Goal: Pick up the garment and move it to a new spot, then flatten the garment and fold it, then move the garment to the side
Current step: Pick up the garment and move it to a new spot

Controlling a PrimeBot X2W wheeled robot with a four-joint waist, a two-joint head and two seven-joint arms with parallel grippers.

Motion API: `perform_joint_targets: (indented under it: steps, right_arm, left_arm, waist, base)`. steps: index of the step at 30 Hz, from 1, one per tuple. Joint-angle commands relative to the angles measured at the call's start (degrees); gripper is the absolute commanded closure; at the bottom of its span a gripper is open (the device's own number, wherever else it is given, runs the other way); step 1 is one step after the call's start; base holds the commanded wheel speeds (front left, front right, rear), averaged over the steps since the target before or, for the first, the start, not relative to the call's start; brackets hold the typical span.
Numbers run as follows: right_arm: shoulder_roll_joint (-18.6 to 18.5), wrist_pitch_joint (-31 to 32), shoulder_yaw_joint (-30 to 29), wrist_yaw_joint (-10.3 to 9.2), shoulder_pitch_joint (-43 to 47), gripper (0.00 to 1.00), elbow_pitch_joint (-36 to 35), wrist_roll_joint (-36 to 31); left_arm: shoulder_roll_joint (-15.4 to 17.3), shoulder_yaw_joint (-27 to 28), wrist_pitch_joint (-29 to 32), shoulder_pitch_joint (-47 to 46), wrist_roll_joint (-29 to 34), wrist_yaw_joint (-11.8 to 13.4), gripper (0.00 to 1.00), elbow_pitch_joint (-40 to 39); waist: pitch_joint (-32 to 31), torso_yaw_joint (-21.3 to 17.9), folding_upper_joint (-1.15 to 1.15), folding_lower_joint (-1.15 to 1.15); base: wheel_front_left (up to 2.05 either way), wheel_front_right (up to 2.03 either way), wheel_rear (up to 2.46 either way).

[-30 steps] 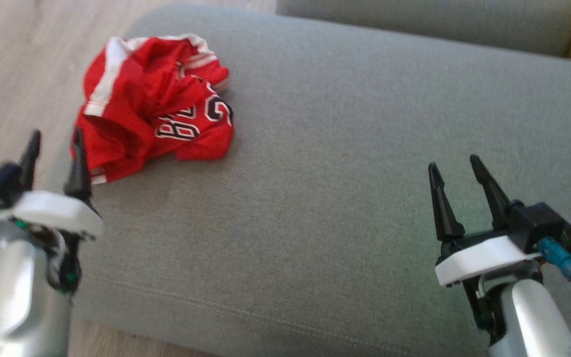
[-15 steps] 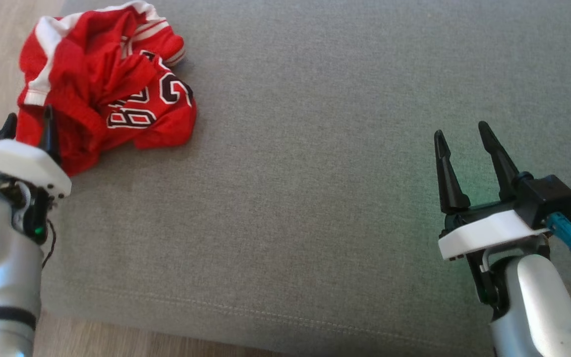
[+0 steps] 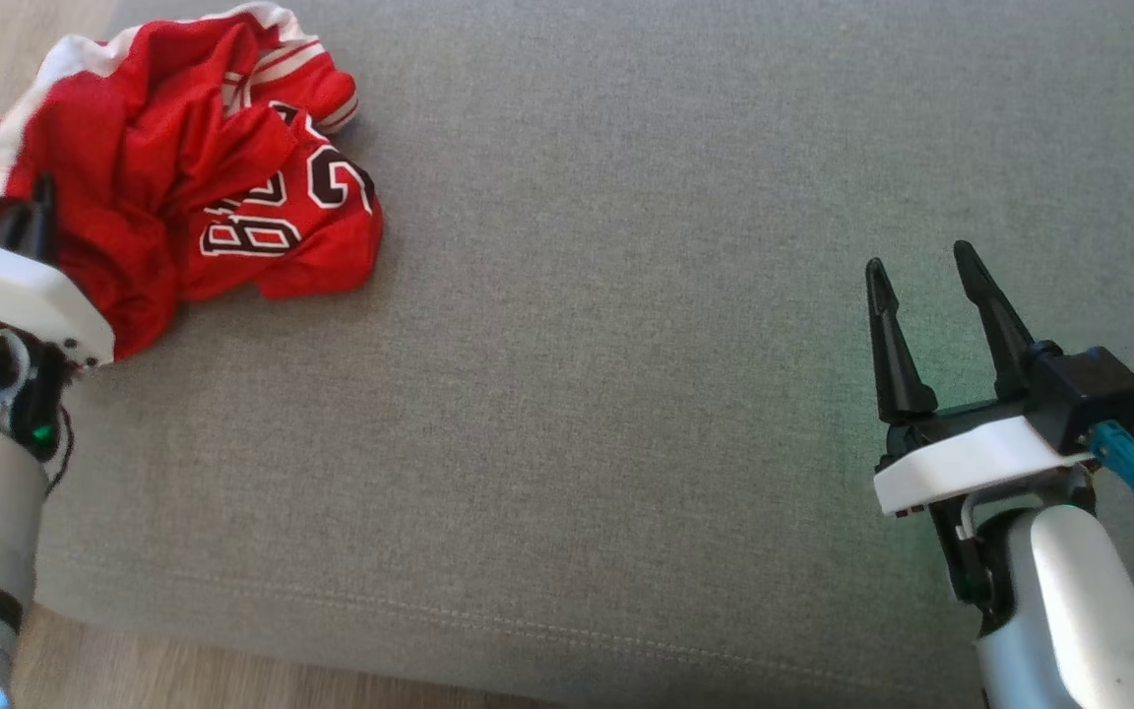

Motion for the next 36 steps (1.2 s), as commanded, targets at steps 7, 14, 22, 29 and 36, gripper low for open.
perform_joint_targets:
  steps: [7, 14, 22, 29, 36]
  right_arm:
    - [-0.1, -0.7, 0.2, 0.24, -0.3, 0.00, -1.3, 1.1]
    - [-0.1, -1.6, -0.8, 0.24, 1.6, 0.00, -0.8, 2.4]
    - [-0.1, -2.3, -1.1, 0.24, 4.8, 0.00, -0.1, 4.5]
    - [-0.1, -2.1, -2.0, 0.24, 7.9, 0.00, -0.3, 6.2]
    - [-0.1, -0.8, -1.7, 0.24, 7.8, 0.00, -2.3, 6.0]
  left_arm:
    - [6.1, 1.8, -3.1, -2.7, 1.1, 0.6, 1.00, -5.0]
    - [7.3, 4.5, -3.2, 3.5, 4.8, 3.6, 1.00, -20.3]
    - [7.2, 4.6, -1.3, 14.6, 5.2, 7.5, 1.00, -34.4]
    - [6.8, 3.2, 5.6, 27.3, 4.8, 12.4, 1.00, -52.2]
    - [5.3, -0.1, 9.0, 28.5, 5.4, 13.1, 1.00, -61.5]
  waist:
    - [-3.4, 0.9, 0.00, 0.00]
    - [-8.2, 0.6, 0.00, 0.00]
    - [-13.2, -0.9, 0.00, 0.00]
    - [-16.1, -4.0, 0.00, 0.00]
    - [-14.0, -7.9, 0.00, 0.00]
  base:
    - [0.00, 0.00, 0.00]
    - [0.00, 0.00, 0.00]
    - [0.00, 0.00, 0.00]
    - [0.00, 0.00, 0.00]
    - [0.00, 0.00, 0.00]
